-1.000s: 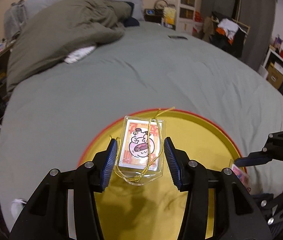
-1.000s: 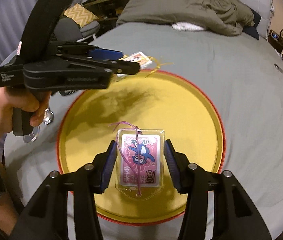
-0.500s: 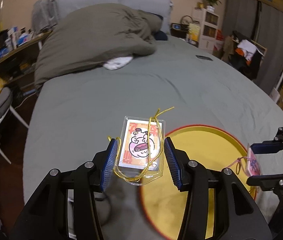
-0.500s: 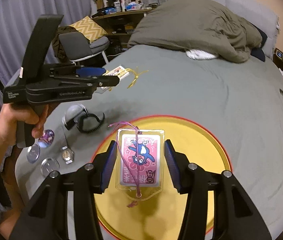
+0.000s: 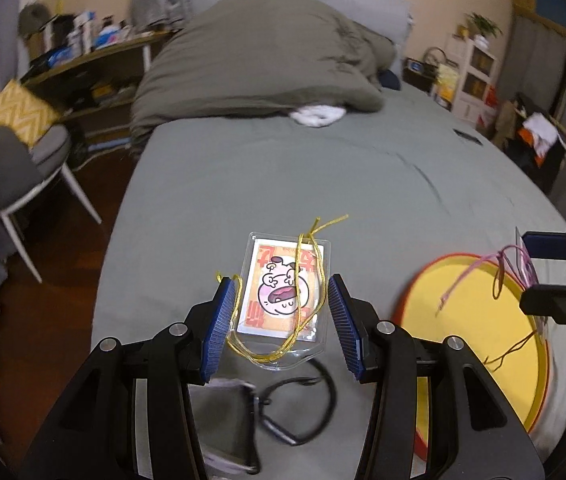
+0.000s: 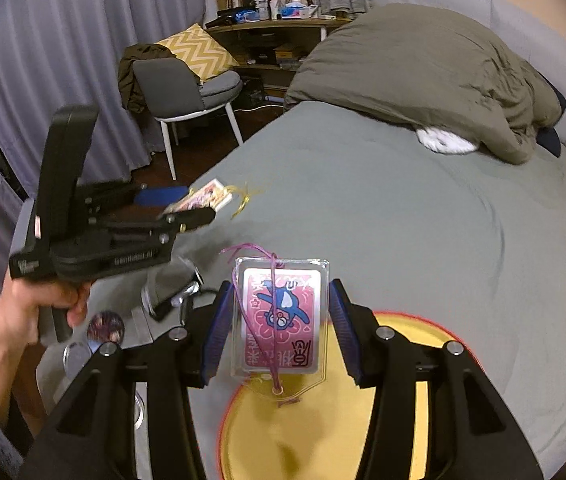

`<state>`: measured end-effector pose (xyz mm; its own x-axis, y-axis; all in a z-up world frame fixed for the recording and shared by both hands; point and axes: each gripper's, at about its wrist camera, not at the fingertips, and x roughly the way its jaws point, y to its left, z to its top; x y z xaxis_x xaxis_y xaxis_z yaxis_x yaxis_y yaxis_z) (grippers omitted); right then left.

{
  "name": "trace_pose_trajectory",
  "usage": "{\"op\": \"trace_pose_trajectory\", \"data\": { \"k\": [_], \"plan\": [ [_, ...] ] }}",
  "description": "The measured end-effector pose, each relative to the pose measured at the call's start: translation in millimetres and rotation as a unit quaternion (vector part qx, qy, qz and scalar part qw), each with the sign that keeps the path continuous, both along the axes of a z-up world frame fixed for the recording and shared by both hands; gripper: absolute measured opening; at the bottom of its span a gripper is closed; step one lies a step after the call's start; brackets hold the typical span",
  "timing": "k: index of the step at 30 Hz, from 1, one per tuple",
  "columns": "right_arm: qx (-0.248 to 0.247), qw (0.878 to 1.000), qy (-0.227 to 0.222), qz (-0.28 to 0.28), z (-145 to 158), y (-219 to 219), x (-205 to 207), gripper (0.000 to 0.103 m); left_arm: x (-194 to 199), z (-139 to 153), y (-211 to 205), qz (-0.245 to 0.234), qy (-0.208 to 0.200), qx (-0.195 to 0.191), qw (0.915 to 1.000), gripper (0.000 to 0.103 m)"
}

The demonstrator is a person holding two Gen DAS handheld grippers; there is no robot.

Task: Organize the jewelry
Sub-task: 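Lift both card badges up and carry them out of the tray over the bed, then lower both card badges onto the bed beside the watches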

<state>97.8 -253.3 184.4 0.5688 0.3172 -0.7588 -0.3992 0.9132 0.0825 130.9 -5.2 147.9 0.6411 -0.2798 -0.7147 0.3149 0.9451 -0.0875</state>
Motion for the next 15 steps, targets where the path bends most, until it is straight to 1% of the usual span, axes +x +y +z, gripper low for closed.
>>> {"op": "trace_pose_trajectory", "data": {
  "k": [3,7,10,15],
  "plan": [
    [0.0,1.0,-0.001,0.006,3,17,13,0.045,3,1,15,0.017,0.001,-0.011,0.9998,0.046],
    [0.0,1.0,-0.002,0.011,5,37,31,0.045,4,3,30,0.035,-0.005,-0.008,0.9994,0.046],
    [0.001,1.0,-0.001,0.012,4,49,44,0.045,9,-6,42,0.049,0.005,-0.008,0.9987,0.046],
    [-0.003,1.0,0.0,0.007,-2,64,66,0.045,21,-17,46,0.066,0.015,-0.012,0.9976,0.046]
  ]
}}
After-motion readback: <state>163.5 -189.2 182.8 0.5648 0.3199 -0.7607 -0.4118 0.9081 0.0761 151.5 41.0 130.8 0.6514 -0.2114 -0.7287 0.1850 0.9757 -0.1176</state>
